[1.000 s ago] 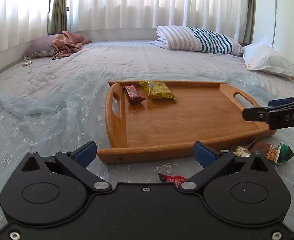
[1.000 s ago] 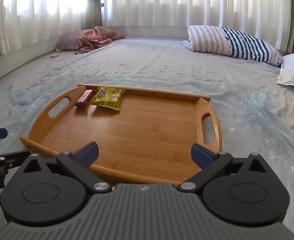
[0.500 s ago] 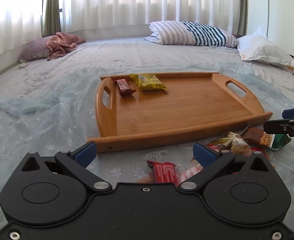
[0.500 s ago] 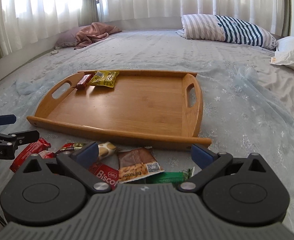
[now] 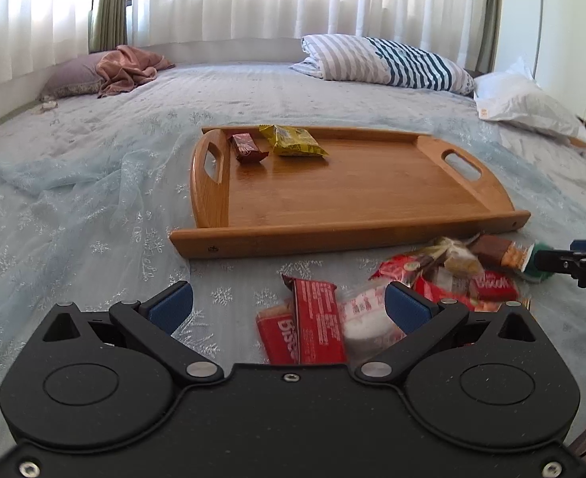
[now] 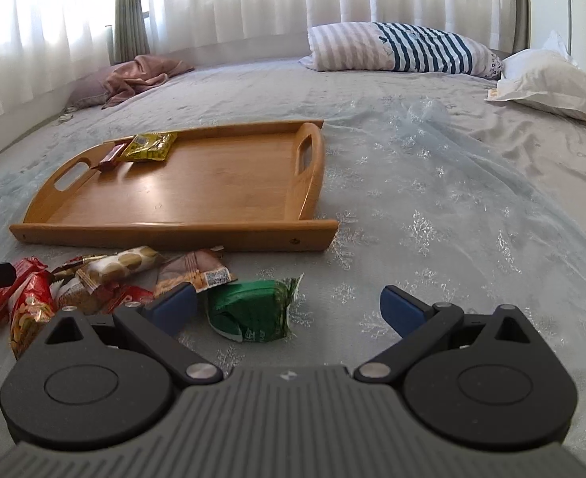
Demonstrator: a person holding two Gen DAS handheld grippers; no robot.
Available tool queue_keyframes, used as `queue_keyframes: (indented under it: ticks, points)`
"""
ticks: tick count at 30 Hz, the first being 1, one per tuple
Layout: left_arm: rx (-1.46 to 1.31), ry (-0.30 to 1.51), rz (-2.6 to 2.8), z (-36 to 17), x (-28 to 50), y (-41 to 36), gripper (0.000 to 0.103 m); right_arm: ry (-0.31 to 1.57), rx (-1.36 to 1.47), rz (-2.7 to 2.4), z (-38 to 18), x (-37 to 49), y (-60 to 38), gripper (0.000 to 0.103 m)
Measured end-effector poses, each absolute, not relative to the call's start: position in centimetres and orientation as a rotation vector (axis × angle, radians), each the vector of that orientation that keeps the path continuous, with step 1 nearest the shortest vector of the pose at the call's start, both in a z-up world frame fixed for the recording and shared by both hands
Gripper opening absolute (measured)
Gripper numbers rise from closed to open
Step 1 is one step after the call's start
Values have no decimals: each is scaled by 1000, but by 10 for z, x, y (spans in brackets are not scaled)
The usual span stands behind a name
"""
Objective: Organize snacks
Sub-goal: 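Move the left tool toward a red wrapped bar while the right tool approaches the green packet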
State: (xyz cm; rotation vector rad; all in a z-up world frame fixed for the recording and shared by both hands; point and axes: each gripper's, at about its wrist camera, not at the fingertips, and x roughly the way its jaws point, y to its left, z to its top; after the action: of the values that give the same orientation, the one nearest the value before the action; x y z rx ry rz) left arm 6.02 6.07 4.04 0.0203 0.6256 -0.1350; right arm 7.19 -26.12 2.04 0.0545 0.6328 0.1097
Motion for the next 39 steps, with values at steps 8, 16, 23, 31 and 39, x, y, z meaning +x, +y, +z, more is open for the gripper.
queue_keyframes:
  ticks: [8,16,23,31,39]
  points:
    - [-13,650,-140,32,44,57,103,641,-114,62,7,76,-230,96]
    - [-56,662,-110,28,43,63,101,631,-3,58,6,81,-246,62]
    - [15,637,-2,26,49,68,91,622,36,62,4,75,-252,63]
    - [70,613,-23,24,54,60,47,614,27,59,2,75,-251,63]
    - [84,603,-51,22,58,51,23,609,19,50,2,73,-249,63]
